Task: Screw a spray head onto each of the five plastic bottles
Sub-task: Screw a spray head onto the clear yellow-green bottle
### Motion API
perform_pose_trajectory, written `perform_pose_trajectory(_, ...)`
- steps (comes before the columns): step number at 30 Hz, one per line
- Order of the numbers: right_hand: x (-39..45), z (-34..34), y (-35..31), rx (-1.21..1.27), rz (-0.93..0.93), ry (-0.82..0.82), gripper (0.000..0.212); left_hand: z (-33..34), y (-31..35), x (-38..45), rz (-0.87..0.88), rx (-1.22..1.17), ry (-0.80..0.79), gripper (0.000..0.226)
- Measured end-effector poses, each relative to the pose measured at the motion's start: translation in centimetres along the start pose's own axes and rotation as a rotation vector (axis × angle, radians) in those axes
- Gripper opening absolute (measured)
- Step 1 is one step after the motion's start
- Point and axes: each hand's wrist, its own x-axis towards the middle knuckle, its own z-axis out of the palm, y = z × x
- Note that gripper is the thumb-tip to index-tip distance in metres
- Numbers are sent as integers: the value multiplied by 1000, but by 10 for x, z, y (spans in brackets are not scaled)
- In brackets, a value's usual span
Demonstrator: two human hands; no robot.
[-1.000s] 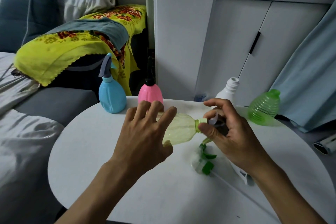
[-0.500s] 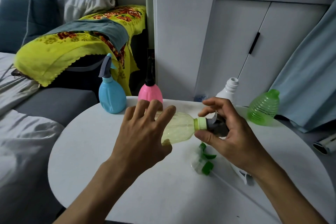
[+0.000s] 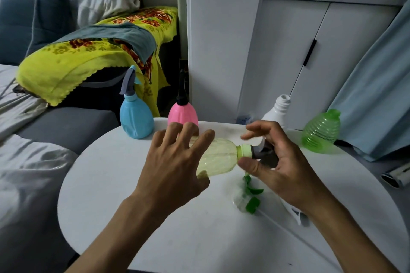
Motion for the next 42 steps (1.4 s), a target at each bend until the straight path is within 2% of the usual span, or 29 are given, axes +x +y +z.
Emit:
perform_pose_trajectory(2, 0, -2, 0, 24, -29, -19, 53, 0, 0, 0, -3, -1, 0, 80)
perform_pose_trajectory(8, 2, -5, 0, -19, -27, -8, 45, 0, 1, -1, 4, -7, -5, 81)
perform_pose_trajectory(13, 0, -5, 1, -41, -43, -77, 54, 1, 1, -1, -6, -33, 3, 83)
perform_pose_trajectory(18, 0, -10, -3, -86, -39, -39, 41, 2, 1, -1, 23, -90, 15, 83)
perform_pose_trajectory(23, 0, -5, -5, 112, 45, 24, 27, 6, 4, -1, 21, -69, 47, 83)
perform_pose_trajectory(26, -1, -6, -7, 309, 230, -15, 27, 8, 13, -2, 35, -119, 35, 77)
perform_pose_trajectory(28, -2, -12, -9, 600, 410, -115, 44, 3, 8, -2, 13, -299, 24, 69)
perform_pose_trajectory(29, -2, -16, -10, 819, 455, -147, 53, -1, 4, -1, -34, -464, 6, 68)
perform_pose_trajectory(31, -3, -21, -16, 1191, 350, -236, 50, -9, -3, 0, -127, -864, -110, 67)
perform_pose_trajectory(32, -3, -19, -19, 1263, 254, -279, 50, -12, -3, 1, -126, -1056, -200, 63)
perform_pose_trajectory(34, -4, -7, -20, 1255, 158, -243, 65, -17, 6, 1, -66, -1315, -371, 43)
perform_pose_trajectory(36, -4, 3, -20, 1237, 192, -125, 72, -18, 19, 1, -42, -1417, -464, 34)
perform_pose_trajectory(40, -2, 13, -24, 1029, 182, -44, 45, -13, 24, 0, -80, -1550, -514, 41)
perform_pose_trajectory(42, -1, 15, -27, 1000, 186, -7, 42, -9, 24, 0, -92, -1505, -469, 38)
